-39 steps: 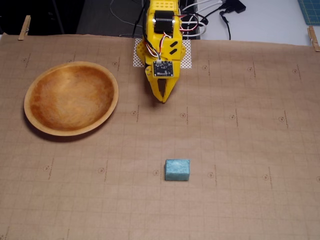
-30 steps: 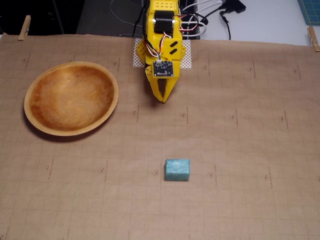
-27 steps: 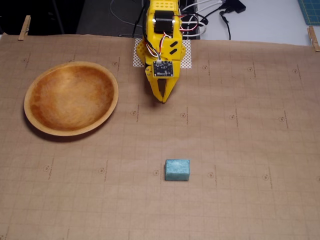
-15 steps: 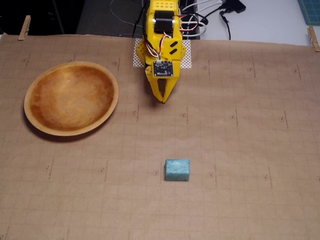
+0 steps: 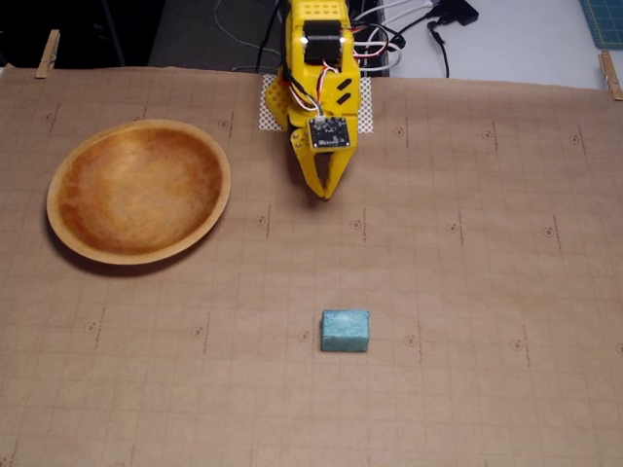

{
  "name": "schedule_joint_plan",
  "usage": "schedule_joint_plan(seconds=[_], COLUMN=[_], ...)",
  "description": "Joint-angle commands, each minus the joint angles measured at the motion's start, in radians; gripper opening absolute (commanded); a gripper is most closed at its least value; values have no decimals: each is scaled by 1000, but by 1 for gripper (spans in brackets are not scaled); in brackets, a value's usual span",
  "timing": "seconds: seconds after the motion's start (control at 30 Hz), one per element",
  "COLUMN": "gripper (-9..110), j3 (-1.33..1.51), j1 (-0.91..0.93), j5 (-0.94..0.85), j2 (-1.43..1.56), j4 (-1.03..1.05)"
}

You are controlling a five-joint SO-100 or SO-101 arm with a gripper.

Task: Grasp a blue block and put it in the bowl.

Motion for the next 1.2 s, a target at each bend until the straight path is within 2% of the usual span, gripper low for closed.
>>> schedule_joint_plan(seconds=[0.0, 0.2, 0.47, 0.7, 1.0, 1.17], gripper=[-3, -3, -3, -3, -3, -2], j3=[-173, -383, -505, -584, -813, -908], j1=[-15, -14, 63, 137, 212, 189], j5=[6, 6, 5, 5, 6, 8], j2=[9, -6, -8, -29, -511, -762], j4=[-9, -9, -11, -153, -305, -374])
